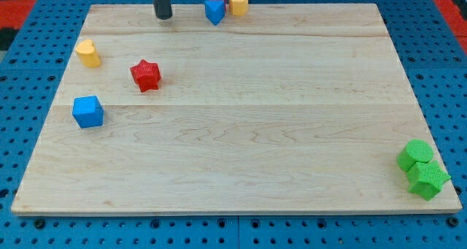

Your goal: Slide the blue triangle towards the right a bit

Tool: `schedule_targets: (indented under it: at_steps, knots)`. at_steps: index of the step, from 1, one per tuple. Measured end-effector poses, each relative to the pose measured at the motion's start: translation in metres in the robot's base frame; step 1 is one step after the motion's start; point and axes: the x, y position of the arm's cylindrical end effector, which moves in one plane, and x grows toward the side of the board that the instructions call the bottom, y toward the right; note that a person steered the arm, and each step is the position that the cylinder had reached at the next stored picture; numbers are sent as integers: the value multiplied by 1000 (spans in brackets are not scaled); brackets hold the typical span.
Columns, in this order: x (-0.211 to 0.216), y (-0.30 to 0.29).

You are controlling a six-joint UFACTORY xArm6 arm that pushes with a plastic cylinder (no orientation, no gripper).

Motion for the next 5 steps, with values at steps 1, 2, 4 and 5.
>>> schedule_targets:
  at_steps: [1,2,4,5]
  knots:
    - [-16,24]
    - [-15,29]
    - [-15,31]
    - [-15,42]
